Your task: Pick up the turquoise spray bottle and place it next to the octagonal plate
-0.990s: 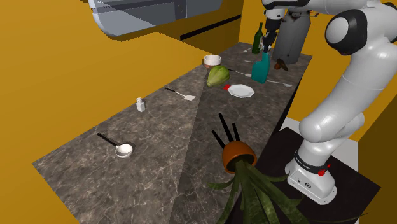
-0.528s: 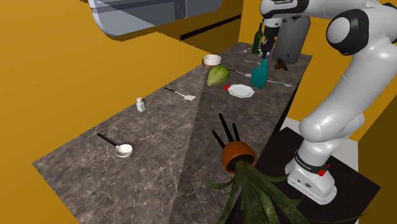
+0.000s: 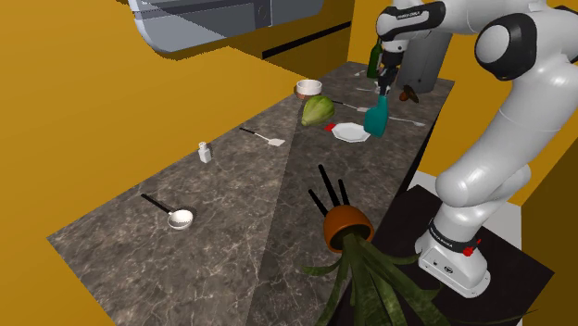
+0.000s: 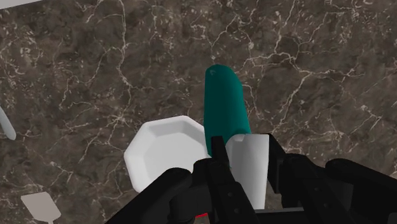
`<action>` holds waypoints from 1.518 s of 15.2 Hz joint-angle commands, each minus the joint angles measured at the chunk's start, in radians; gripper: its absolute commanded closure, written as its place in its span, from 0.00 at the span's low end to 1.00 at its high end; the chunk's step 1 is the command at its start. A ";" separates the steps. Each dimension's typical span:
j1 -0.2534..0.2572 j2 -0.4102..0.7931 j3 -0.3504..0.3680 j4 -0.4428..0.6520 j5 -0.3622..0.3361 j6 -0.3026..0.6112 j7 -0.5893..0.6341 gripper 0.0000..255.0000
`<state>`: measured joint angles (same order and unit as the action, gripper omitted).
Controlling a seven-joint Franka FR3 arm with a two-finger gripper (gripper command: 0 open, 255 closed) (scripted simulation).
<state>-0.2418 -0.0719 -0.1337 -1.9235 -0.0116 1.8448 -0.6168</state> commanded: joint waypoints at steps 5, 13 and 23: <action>0.000 0.013 0.000 -0.066 0.002 0.080 0.000 1.00; 0.000 0.039 -0.001 -0.146 0.005 0.185 -0.002 1.00; -0.001 0.051 -0.002 -0.170 0.007 0.221 -0.004 1.00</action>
<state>-0.2425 -0.0209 -0.1354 -2.0935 -0.0049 2.0660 -0.6203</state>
